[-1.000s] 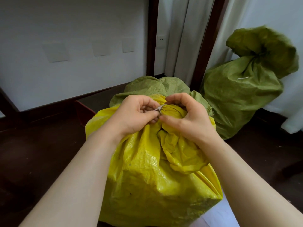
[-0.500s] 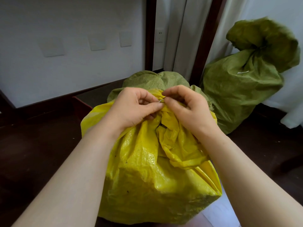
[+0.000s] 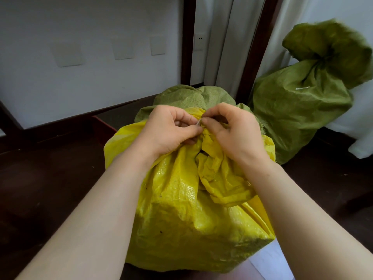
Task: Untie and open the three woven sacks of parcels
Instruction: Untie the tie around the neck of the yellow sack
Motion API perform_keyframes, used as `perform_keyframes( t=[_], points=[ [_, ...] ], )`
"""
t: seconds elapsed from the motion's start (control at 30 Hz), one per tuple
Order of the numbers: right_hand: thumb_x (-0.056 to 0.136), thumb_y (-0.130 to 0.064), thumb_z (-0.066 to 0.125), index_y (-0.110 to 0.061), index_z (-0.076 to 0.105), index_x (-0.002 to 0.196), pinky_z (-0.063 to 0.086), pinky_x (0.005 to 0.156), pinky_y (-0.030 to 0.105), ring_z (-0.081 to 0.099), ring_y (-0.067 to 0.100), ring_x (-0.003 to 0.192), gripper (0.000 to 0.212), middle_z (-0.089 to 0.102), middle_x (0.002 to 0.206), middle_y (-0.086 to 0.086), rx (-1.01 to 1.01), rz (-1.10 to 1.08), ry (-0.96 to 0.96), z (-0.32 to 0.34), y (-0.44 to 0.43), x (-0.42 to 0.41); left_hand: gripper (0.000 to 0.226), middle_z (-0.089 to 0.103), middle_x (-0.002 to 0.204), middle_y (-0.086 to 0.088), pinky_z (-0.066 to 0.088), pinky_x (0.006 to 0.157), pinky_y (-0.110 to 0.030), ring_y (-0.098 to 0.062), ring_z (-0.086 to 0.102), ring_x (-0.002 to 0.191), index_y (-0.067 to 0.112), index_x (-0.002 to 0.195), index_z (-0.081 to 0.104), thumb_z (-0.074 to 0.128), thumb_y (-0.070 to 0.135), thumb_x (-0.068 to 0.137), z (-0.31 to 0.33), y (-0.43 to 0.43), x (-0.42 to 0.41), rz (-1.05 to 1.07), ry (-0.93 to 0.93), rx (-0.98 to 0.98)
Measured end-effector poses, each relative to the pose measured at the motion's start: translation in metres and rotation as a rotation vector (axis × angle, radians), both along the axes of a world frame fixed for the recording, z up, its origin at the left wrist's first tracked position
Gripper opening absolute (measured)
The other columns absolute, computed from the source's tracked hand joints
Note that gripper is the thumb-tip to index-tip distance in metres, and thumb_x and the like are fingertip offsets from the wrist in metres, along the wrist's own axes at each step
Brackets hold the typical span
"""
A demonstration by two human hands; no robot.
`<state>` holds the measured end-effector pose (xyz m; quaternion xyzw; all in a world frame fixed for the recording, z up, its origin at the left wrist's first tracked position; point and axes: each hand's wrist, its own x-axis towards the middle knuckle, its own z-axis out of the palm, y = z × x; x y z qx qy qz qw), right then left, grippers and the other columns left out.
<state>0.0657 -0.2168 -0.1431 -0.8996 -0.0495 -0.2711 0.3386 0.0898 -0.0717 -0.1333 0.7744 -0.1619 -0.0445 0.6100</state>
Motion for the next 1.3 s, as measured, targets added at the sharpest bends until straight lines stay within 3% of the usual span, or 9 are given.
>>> perform_keyframes(
  t=[0.17, 0.33, 0.5, 0.7, 0.83, 0.97, 1.07, 1.2, 1.3],
  points=[
    [0.086, -0.03, 0.06, -0.025, 0.068, 0.095, 0.051, 0.072, 0.04, 0.062, 0.019, 0.088, 0.013, 0.067, 0.091, -0.005, -0.135, 0.035, -0.055, 0.0, -0.002, -0.005, 0.01, 0.066, 0.072, -0.008, 0.056, 0.057, -0.016, -0.002, 0.063, 0.052, 0.005, 0.082, 0.068, 0.071, -0.003, 0.077, -0.001, 0.0, -0.001, -0.003, -0.002, 0.003],
    [0.088, -0.028, 0.06, -0.027, 0.065, 0.095, 0.05, 0.077, 0.04, 0.063, 0.019, 0.088, 0.009, 0.068, 0.088, -0.008, -0.01, -0.009, -0.013, 0.0, -0.001, -0.002, 0.013, 0.066, 0.068, -0.007, 0.056, 0.055, -0.016, -0.002, 0.062, 0.049, 0.008, 0.077, 0.067, 0.072, -0.003, 0.076, 0.0, 0.0, -0.002, 0.03, -0.003, -0.004],
    [0.09, -0.031, 0.057, -0.027, 0.063, 0.098, 0.05, 0.073, 0.041, 0.062, 0.02, 0.086, 0.011, 0.068, 0.088, -0.005, -0.102, 0.034, -0.01, 0.002, -0.003, -0.008, 0.014, 0.066, 0.071, -0.006, 0.056, 0.058, -0.016, -0.001, 0.063, 0.051, 0.006, 0.082, 0.067, 0.072, -0.005, 0.075, 0.0, -0.001, -0.003, 0.011, -0.016, -0.002],
    [0.093, -0.027, 0.054, -0.02, 0.06, 0.1, 0.048, 0.075, 0.037, 0.061, 0.02, 0.087, 0.011, 0.063, 0.084, -0.008, 0.076, -0.076, 0.0, 0.003, 0.0, -0.005, 0.027, 0.065, 0.073, -0.002, 0.054, 0.066, -0.015, -0.006, 0.061, 0.062, 0.013, 0.081, 0.066, 0.073, -0.011, 0.07, -0.002, -0.001, -0.001, -0.013, -0.065, 0.043],
    [0.094, -0.025, 0.054, -0.02, 0.057, 0.095, 0.049, 0.08, 0.033, 0.063, 0.013, 0.083, 0.006, 0.063, 0.077, -0.012, 0.257, -0.105, 0.06, 0.007, -0.001, -0.003, 0.051, 0.053, 0.08, 0.006, 0.047, 0.062, -0.02, -0.005, 0.051, 0.066, 0.029, 0.097, 0.05, 0.077, -0.001, 0.065, -0.003, -0.003, -0.002, -0.027, -0.195, 0.25],
    [0.093, -0.023, 0.055, -0.011, 0.063, 0.097, 0.047, 0.071, 0.025, 0.053, 0.0, 0.062, 0.015, 0.058, 0.066, -0.014, 0.339, -0.097, 0.16, 0.026, -0.011, -0.005, 0.086, 0.038, 0.097, 0.004, 0.04, 0.081, -0.023, -0.007, 0.043, 0.082, 0.04, 0.136, 0.036, 0.081, 0.023, 0.065, -0.002, -0.008, -0.008, 0.0, -0.382, 0.516],
    [0.094, -0.021, 0.051, -0.008, 0.064, 0.091, 0.047, 0.075, 0.034, 0.055, 0.014, 0.07, 0.019, 0.063, 0.077, 0.001, 0.265, -0.141, 0.27, 0.039, -0.022, -0.008, 0.088, 0.028, 0.102, 0.003, 0.037, 0.099, -0.027, -0.013, 0.036, 0.103, 0.05, 0.137, 0.034, 0.081, 0.03, 0.064, -0.003, -0.009, -0.012, 0.005, -0.397, 0.546],
    [0.096, -0.017, 0.05, -0.009, 0.061, 0.086, 0.044, 0.058, 0.03, 0.049, 0.017, 0.058, 0.017, 0.062, 0.068, 0.002, 0.646, -0.094, 0.486, 0.047, -0.04, -0.02, 0.063, 0.03, 0.104, 0.003, 0.037, 0.1, -0.032, -0.017, 0.035, 0.111, 0.048, 0.118, 0.05, 0.077, 0.043, 0.061, -0.005, -0.008, -0.016, 0.082, -0.355, 0.54],
    [0.095, -0.008, 0.051, -0.008, 0.061, 0.082, 0.053, 0.062, 0.035, 0.058, 0.02, 0.064, 0.016, 0.06, 0.072, 0.009, 0.94, -0.015, 0.495, 0.051, -0.052, -0.029, 0.047, 0.042, 0.104, 0.002, 0.04, 0.099, -0.035, -0.019, 0.042, 0.112, 0.039, 0.105, 0.059, 0.064, 0.049, 0.06, -0.005, -0.003, -0.015, 0.134, -0.261, 0.449]
  ],
)
